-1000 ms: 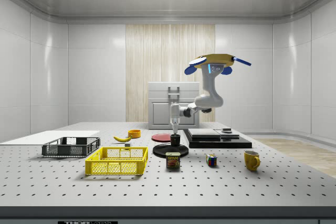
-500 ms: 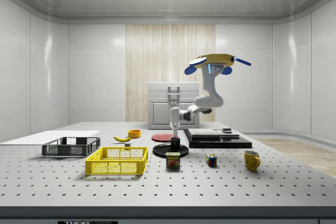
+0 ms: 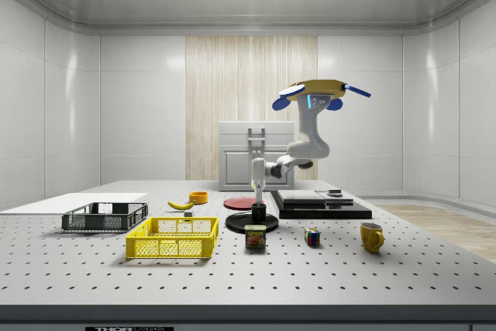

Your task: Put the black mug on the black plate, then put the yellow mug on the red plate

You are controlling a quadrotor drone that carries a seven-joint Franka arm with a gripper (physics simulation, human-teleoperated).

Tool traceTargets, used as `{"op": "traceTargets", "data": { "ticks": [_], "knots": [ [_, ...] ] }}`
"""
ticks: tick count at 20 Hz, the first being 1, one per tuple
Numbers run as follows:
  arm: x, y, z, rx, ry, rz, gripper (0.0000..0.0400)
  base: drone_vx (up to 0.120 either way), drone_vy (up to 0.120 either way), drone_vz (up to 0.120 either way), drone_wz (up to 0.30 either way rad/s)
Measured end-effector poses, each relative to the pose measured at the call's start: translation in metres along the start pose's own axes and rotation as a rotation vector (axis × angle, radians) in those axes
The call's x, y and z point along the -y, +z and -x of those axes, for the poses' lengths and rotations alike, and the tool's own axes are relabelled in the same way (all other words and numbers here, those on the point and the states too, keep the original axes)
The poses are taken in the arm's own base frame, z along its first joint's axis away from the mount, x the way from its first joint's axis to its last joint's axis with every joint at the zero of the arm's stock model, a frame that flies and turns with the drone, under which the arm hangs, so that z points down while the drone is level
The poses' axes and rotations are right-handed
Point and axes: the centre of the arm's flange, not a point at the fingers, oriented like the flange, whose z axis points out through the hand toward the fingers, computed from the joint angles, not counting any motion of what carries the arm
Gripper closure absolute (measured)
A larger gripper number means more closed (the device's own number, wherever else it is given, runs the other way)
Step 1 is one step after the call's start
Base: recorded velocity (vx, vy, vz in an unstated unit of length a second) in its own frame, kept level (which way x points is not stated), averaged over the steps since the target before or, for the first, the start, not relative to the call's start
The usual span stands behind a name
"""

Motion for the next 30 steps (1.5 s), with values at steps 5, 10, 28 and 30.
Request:
{"op": "traceTargets", "data": {
  "ticks": [5, 10, 28, 30],
  "knots": [
    [0.0, -0.015, 0.0, 0.0, 0.0, 0.0, 0.0007, 0.0, 0.0, 0.112, 0.0],
    [0.0, -0.022, 0.0, 0.0, 0.0, 0.0, 0.0002, 0.0, 0.0, 0.12, 0.0],
    [0.0, -0.025, 0.0, 0.0, 0.0, 0.0, 0.0, -0.104, 0.109, 0.06, 0.0],
    [0.0, -0.025, 0.0, 0.0, 0.0, 0.0, 0.0, -0.12, 0.12, 0.0, 0.0]
  ]
}}
